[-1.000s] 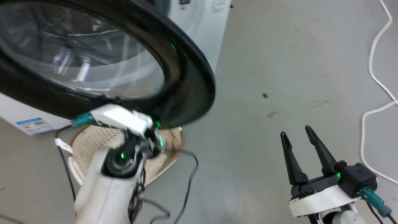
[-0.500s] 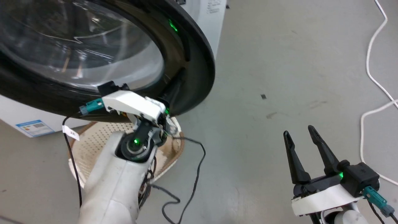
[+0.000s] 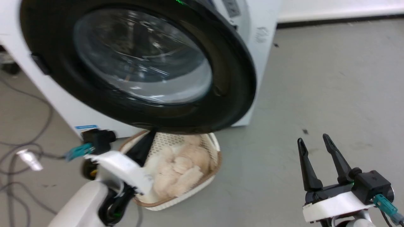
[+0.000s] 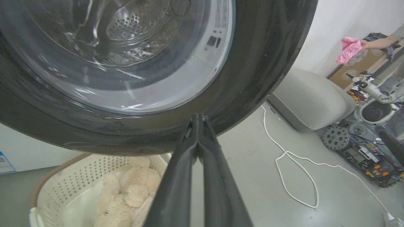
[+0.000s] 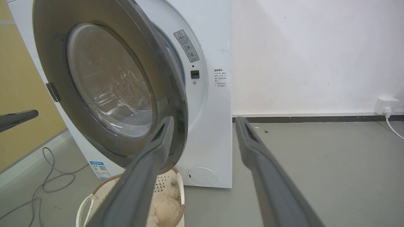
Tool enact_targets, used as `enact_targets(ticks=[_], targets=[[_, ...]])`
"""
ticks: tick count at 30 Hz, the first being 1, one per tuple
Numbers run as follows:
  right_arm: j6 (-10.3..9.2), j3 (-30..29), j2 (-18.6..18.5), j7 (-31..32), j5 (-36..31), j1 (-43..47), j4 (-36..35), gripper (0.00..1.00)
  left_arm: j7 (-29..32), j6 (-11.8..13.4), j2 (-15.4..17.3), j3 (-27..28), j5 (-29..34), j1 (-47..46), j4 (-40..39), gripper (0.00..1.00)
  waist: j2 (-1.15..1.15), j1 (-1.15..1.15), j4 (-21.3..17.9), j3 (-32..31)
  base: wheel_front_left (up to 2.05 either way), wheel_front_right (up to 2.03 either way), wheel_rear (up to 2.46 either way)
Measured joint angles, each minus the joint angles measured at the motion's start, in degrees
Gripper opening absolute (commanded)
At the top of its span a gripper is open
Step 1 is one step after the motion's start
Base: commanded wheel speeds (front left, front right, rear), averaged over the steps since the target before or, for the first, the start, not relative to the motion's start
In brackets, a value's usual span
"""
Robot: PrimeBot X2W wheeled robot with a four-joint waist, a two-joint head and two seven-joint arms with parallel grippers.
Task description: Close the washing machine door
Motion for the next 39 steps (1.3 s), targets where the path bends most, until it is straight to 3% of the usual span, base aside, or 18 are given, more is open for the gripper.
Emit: enact_targets(ticks=[3, 5, 9, 15, 16, 17, 21, 29, 30, 31, 32, 39], targets=[[0.0, -0.13, 0.0, 0.0, -0.33, 0.74, -0.01, 1.0, -6.02, 2.77, 1.89, 1.24, 5.15, 1.32, -1.35, 0.0, 0.0, 0.0, 2.17, -1.36, 0.0, 0.0, 0.0], [0.0, -0.04, 0.0, 0.0, -0.44, 1.14, 0.01, 1.0, -7.81, 4.69, 1.7, 4.71, 5.5, 3.14, -3.39, 0.0, 0.0, 0.0, 3.53, -2.14, 0.0, 0.0, 0.0], [0.0, 0.36, 0.02, 0.0, -0.83, 1.39, -0.05, 1.0, -8.33, 8.79, 0.88, 13.62, 12.73, 7.9, -10.51, 0.0, 0.0, 0.0, 5.85, -3.31, 0.0, 0.0, 0.0], [0.0, 1.33, 0.02, 0.0, -0.85, 1.93, 0.29, 1.0, -8.38, 9.73, -3.46, 19.74, 24.29, 18.03, -16.46, 0.0, 0.0, 0.0, 7.98, -4.34, 0.0, 0.0, 0.0], [0.0, 1.47, 0.02, 0.0, -0.87, 1.95, 0.54, 1.0, -8.38, 10.01, -4.34, 20.31, 25.58, 19.31, -16.66, 0.43, 0.0, 0.0, 8.14, -4.51, 0.0, 0.0, 0.0], [0.0, 1.59, 0.02, 0.0, -0.92, 1.99, 0.66, 1.0, -8.38, 10.35, -5.23, 20.92, 27.04, 20.3, -16.84, 1.0, 0.0, 0.0, 8.29, -4.68, 0.0, 0.0, 0.0], [0.0, 2.03, 0.01, 0.0, -0.92, 2.21, 0.84, 1.0, -8.38, 10.11, -8.44, 22.19, 30.7, 23.57, -17.35, 1.0, 0.0, 0.0, 8.81, -5.05, 0.0, 0.0, 0.0], [0.0, 3.31, -0.57, 0.0, -0.89, 3.11, 1.58, 1.0, -8.38, 6.31, -11.31, 22.82, 35.43, 26.37, -16.56, 1.0, 0.0, 0.0, 10.51, -4.66, 0.0, 0.0, 0.0], [0.0, 3.59, -0.81, 0.0, -0.79, 3.11, 1.83, 0.95, -8.38, 6.02, -11.49, 22.86, 36.09, 26.36, -16.4, 1.0, 0.0, 0.0, 10.74, -4.46, 0.0, 0.0, 0.0], [0.0, 3.86, -1.08, 0.0, -0.76, 3.1, 1.89, 0.3, -8.38, 5.78, -11.69, 22.9, 36.79, 26.31, -16.29, 1.0, 0.0, 0.0, 11.0, -4.19, 0.0, 0.0, 0.0], [0.0, 4.63, -1.75, 0.0, -0.73, 3.05, 1.97, 0.0, -8.38, 5.23, -12.34, 23.12, 37.58, 26.0, -16.19, 1.0, 0.0, 0.0, 11.58, -3.56, 0.0, 0.0, 0.0], [0.0, 8.32, -6.46, 0.0, -0.7, -1.06, 2.26, 0.0, -8.38, 3.81, -14.94, 23.51, 39.66, 24.29, -16.67, 1.0, 0.0, 0.0, 13.65, -0.02, 0.0, 0.0, 0.0]])
